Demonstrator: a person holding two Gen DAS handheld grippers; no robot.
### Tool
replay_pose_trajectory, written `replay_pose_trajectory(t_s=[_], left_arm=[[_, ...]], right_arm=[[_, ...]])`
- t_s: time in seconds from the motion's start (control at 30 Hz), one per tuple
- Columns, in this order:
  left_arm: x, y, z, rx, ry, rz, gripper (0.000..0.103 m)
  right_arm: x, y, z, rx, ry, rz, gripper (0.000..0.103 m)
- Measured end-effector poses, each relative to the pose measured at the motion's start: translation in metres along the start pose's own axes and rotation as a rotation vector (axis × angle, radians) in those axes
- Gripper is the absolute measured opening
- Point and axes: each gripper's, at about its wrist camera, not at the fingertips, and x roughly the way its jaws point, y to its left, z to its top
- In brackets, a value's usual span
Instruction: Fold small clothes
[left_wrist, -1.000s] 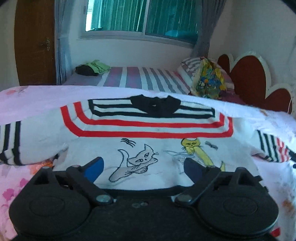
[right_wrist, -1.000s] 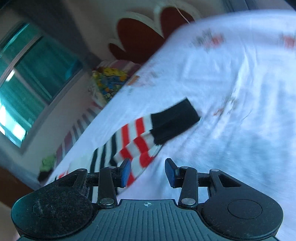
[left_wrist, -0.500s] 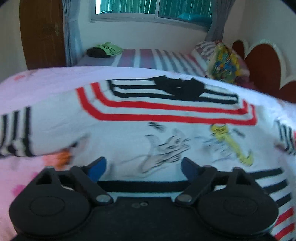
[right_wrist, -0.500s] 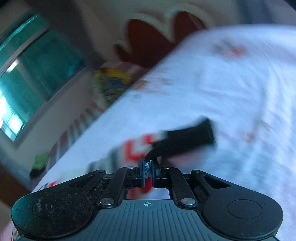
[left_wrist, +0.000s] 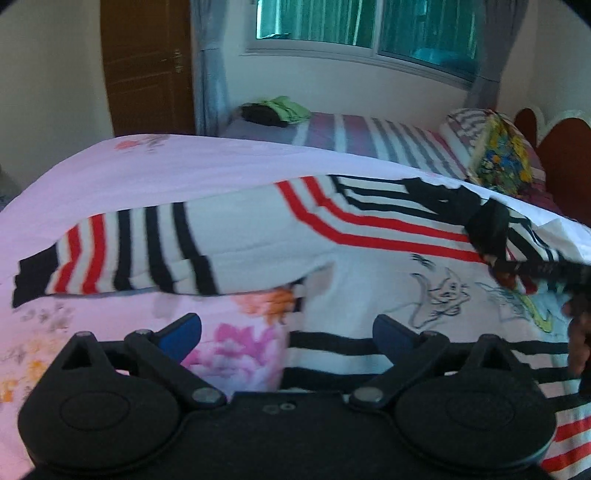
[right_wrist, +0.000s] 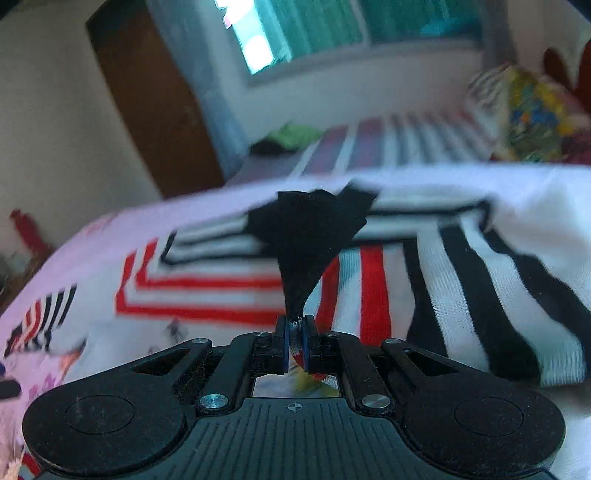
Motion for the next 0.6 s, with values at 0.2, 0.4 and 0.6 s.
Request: replay_pose_trajectory(t_s=[0.2,0.4,0.6], left_arm=[[0.01,-0.002,-0.001,-0.025,0.001,-0.019,0.098],[0.024,-0.042,0.01,-0.017,-0.038,-0.109,0.097],[0.066,-0.095,0.029,-0.004,-0.003,-0.304,0.062]], right_arm=[[-0.006,0.004,-0.015,-0.042,-0.024,-0.006,0.011],[-0.01,0.003,0.004,-0.051,-0.082,0.007,0.048],[-0.076,-0.04,-0.004,0.109,-0.166,-0.013,0.049]])
